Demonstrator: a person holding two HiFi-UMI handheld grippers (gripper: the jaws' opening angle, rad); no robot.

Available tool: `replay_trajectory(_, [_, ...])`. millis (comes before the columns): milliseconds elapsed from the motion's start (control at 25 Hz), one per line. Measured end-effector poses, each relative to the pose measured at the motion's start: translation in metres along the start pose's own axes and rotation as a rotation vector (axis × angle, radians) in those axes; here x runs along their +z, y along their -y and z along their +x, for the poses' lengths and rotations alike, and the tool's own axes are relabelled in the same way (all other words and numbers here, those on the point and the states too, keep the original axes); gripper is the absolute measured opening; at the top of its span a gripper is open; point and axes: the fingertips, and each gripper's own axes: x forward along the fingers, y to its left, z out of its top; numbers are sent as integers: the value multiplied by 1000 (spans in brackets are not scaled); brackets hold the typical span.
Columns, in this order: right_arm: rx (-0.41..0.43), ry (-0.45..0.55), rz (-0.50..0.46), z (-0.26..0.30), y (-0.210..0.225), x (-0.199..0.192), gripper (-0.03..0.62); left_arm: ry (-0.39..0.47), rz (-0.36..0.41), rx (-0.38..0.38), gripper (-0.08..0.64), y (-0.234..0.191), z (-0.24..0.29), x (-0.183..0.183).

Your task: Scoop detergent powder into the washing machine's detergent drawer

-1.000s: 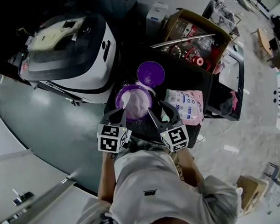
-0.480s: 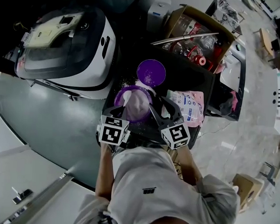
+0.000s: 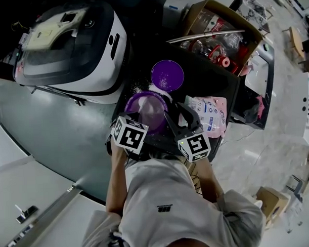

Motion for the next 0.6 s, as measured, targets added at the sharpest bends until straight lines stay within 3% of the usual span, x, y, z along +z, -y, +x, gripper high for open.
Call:
replay_trajectory(240, [-5, 3, 13, 1, 6, 1, 186, -77, 49, 37, 15, -4, 7, 3])
replay_trajectory(600, [-10, 6, 36, -2, 15, -1, 186, -225, 189, 67, 15, -1, 24, 4])
